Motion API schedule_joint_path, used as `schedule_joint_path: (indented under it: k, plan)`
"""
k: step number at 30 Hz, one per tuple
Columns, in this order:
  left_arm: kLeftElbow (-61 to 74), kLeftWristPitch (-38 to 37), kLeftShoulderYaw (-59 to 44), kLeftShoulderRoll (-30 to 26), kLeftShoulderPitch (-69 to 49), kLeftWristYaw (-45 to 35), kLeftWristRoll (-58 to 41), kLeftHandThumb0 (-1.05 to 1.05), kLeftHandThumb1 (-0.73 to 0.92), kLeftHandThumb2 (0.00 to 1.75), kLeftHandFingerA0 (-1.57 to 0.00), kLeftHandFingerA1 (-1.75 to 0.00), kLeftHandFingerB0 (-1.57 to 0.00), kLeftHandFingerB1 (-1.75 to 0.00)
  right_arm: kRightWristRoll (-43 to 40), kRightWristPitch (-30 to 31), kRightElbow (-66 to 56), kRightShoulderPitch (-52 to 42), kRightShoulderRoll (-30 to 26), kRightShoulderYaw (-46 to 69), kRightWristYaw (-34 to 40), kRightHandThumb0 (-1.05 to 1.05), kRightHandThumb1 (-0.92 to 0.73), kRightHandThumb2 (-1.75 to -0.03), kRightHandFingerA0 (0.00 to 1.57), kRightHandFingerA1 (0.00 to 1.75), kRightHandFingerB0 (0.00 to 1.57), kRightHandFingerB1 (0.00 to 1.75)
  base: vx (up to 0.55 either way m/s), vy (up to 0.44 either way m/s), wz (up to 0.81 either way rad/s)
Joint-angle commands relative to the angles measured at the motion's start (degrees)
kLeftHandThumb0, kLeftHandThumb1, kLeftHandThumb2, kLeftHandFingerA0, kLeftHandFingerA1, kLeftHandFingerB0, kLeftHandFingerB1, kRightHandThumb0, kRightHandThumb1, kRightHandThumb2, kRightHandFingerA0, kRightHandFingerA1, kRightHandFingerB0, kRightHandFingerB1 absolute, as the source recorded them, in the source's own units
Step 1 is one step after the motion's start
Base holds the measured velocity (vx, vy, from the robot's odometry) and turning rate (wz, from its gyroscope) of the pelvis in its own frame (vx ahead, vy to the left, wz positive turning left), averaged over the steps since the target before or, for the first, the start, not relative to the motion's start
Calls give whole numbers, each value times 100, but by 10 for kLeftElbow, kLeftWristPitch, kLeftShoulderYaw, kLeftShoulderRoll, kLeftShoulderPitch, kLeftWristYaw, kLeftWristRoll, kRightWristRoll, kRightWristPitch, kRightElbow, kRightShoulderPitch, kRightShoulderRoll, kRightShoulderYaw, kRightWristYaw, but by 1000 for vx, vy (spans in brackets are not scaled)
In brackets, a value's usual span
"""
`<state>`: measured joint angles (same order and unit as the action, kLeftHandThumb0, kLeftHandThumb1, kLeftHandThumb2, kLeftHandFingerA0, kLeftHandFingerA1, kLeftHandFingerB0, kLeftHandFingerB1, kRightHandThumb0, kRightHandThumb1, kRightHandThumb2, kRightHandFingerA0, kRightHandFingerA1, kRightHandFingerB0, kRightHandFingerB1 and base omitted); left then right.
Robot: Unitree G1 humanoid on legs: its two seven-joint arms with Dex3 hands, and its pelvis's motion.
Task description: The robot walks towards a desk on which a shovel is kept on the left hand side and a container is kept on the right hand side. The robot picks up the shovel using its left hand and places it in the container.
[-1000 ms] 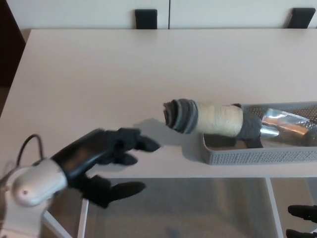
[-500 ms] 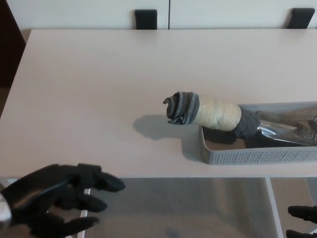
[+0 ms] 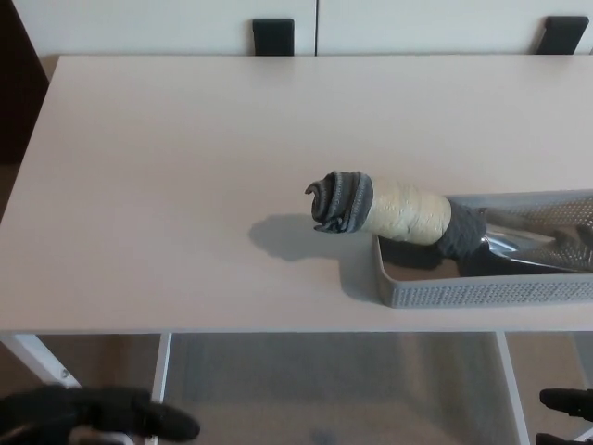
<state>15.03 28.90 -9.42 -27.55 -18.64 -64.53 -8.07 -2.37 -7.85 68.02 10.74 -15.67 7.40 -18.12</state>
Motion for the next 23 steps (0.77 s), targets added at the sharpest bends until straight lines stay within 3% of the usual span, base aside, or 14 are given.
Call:
schedule_joint_path:
  k: [1,8,9,10,11,12,13,14,15,16,17,21,22,23]
  plan:
    - [-225,-122,14,-29,-32,-280,-134,-94,65,84,-32,-46,-29,-40,-15,-13,19,-27,-5,21,-3,-14,-50,-54,49,59,41,52,0,0,0]
    - [-285,-143,45,-21,-12,-182,-55,-83,63,106,-29,-49,-30,-46,-17,-8,20,-24,-3,25,1,-15,-49,-55,53,60,41,52,0,0,0]
    - [-285,-146,47,-1,-12,-106,-26,-85,77,62,-33,-43,-35,-35,-16,-12,20,-27,-4,24,1,-15,-48,-54,52,60,41,52,0,0,0]
    - [-291,-153,49,7,-10,-76,-16,-85,77,62,-33,-43,-35,-35,-15,-14,20,-28,-3,25,0,-15,-48,-54,52,60,41,52,0,0,0]
    - [-284,-155,46,27,-16,-11,4,-82,57,100,-25,-51,-28,-48,-14,-15,21,-27,-3,25,1,-16,-47,-54,52,59,41,52,0,0,0]
    - [-288,-165,41,53,-20,63,27,-82,66,60,-30,-46,-36,-39,-11,-18,21,-30,-2,23,4,-16,-48,-54,51,58,41,51,0,0,0]
    - [-331,-226,52,86,-9,190,87,-81,56,90,-19,-53,-23,-48,-10,-20,18,-35,-1,21,4,-16,-48,-54,51,58,41,51,0,0,0]
    - [-375,-272,67,103,10,283,135,-84,57,92,-15,-53,-21,-49,-10,-22,15,-37,0,22,4,-16,-48,-54,51,59,41,52,0,0,0]
    - [-402,-289,75,108,24,322,153,-85,76,63,-15,-49,-23,-42,-11,-22,16,-37,0,22,4,-16,-48,-54,50,59,41,52,0,0,0]
    - [-414,-295,77,110,31,334,158,-85,76,63,-15,-49,-23,-42,-12,-22,16,-36,1,23,4,-16,-48,-54,50,59,41,52,0,0,0]
    - [-475,-310,84,117,58,399,176,-81,81,64,-14,-55,-17,-47,-13,-24,19,-41,3,24,5,-15,-30,-79,43,65,35,60,0,0,0]
    - [-540,-322,94,125,93,461,190,-81,83,65,-13,-53,-15,-44,-17,-22,19,-42,2,28,5,-16,-30,-79,40,64,33,59,0,0,0]
    - [-562,-304,97,134,110,510,199,-40,41,105,-2,-53,0,-50,-20,-17,20,-37,1,31,4,-16,-31,-80,41,64,32,59,0,0,0]
    - [-562,-304,97,134,110,510,199,-40,41,105,-2,-53,0,-50,-20,-17,20,-37,1,31,4,-16,-31,-80,41,64,32,59,0,0,0]
